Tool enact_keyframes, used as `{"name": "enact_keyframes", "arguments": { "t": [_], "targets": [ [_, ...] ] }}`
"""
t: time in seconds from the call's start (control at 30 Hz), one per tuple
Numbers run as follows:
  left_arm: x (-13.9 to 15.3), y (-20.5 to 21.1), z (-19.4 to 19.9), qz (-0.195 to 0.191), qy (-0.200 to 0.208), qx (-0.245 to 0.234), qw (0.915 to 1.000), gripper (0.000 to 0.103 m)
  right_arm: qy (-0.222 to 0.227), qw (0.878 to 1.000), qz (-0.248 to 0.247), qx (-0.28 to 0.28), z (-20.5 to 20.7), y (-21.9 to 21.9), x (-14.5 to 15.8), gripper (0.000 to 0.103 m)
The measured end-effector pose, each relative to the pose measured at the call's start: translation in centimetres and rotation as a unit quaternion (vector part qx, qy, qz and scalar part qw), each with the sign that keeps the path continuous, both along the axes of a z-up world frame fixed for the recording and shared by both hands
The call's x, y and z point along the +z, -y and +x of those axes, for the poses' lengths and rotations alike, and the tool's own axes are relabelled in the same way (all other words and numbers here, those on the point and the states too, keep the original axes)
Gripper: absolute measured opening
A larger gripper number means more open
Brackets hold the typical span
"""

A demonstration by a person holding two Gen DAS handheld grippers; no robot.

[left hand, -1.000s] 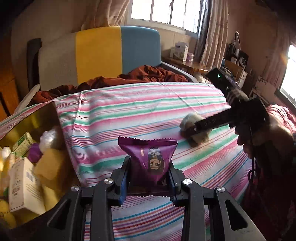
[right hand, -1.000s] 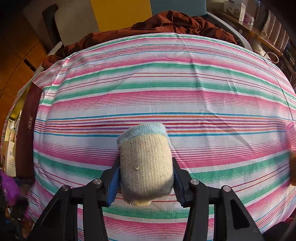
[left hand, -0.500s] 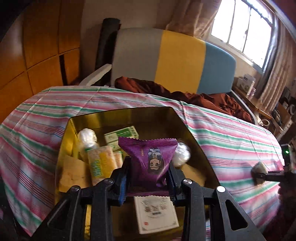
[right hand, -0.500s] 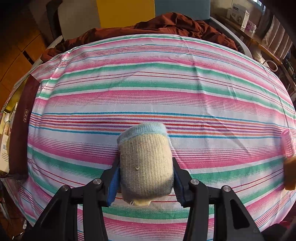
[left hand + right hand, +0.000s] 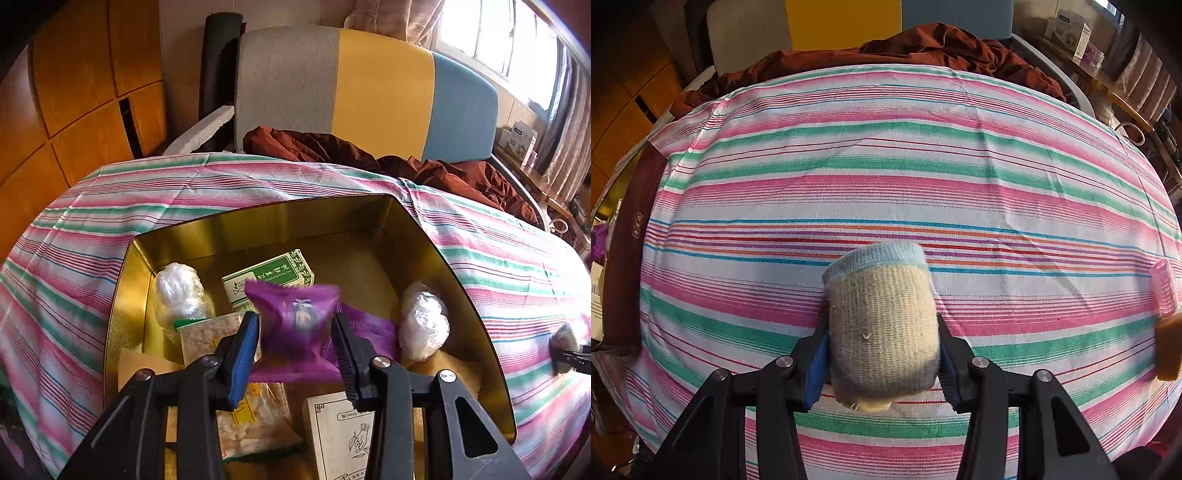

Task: Organize objects
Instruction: 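Carry the knitted sock item into the gold tray with the right gripper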

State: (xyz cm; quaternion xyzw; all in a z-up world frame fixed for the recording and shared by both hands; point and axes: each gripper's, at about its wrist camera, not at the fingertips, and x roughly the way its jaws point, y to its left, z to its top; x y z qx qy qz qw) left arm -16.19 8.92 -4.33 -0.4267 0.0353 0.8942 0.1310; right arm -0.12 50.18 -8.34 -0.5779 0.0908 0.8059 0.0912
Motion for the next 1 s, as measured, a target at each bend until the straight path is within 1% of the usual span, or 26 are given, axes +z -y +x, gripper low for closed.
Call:
{"name": "enact_keyframes", "arguments": {
  "t": [0.2,0.4,0.57,0.73,0.83,1.0],
  "targets": [
    [1.4,0.4,2.5,0.013,-0.027,0.008,0.9995,0.042,0.0,1.0,0.006,0.002,-0.1,0.5,-0.3,0.05],
    [3.2,1.0,6.0,0.027,-0.055,0.0,0.9981,0.045,0.001,1.0,0.012,0.005,-0.1,1.1,-0.5,0.05],
    [4.1,1.5,8.4,0.029,-0.065,-0.007,0.9974,0.046,0.006,1.0,0.018,0.024,-0.3,2.5,-0.6,0.05],
    [4.5,2.3,10.0,0.026,-0.073,-0.009,0.997,0.047,0.007,0.999,0.009,0.047,-0.3,5.3,-0.6,0.05],
    [4.6,2.9,10.5,0.033,-0.07,-0.006,0.997,0.047,0.003,0.998,0.003,0.058,-0.6,7.3,-0.5,0.05],
    [4.7,4.0,11.1,0.045,-0.068,0.0,0.9967,0.049,-0.023,0.996,-0.019,0.085,-2.0,10.9,0.3,0.05]
  ]
}}
